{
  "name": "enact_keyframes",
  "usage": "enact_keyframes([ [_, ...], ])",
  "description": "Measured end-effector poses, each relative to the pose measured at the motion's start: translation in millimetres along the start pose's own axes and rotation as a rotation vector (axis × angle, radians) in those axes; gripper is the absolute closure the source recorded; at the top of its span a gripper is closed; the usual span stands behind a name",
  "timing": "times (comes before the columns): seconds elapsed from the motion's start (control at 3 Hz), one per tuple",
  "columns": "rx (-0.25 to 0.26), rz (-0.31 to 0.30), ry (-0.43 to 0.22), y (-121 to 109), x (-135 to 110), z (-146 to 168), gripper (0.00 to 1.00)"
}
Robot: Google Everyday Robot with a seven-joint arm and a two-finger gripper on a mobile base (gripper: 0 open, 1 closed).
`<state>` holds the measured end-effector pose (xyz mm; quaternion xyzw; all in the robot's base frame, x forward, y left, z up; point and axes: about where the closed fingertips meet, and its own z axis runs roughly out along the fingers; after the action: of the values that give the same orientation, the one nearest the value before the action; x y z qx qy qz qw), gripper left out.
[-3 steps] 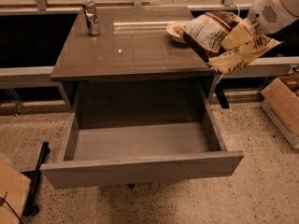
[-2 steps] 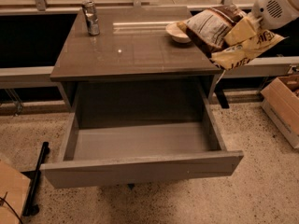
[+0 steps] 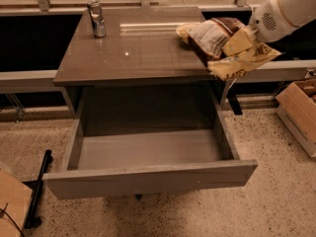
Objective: Pick brown chip bag from top drawer and place on counter
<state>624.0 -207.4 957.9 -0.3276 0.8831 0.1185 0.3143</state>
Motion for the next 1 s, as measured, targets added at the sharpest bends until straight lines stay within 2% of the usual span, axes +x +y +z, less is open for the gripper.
enact_keyframes([
  [0.67,-0.068,0.047,-0.198,24.4,-77.4,88.2,1.0],
  [1.0,-0.108,0.056,-0.267,32.8,-114.8,119.3,1.0],
])
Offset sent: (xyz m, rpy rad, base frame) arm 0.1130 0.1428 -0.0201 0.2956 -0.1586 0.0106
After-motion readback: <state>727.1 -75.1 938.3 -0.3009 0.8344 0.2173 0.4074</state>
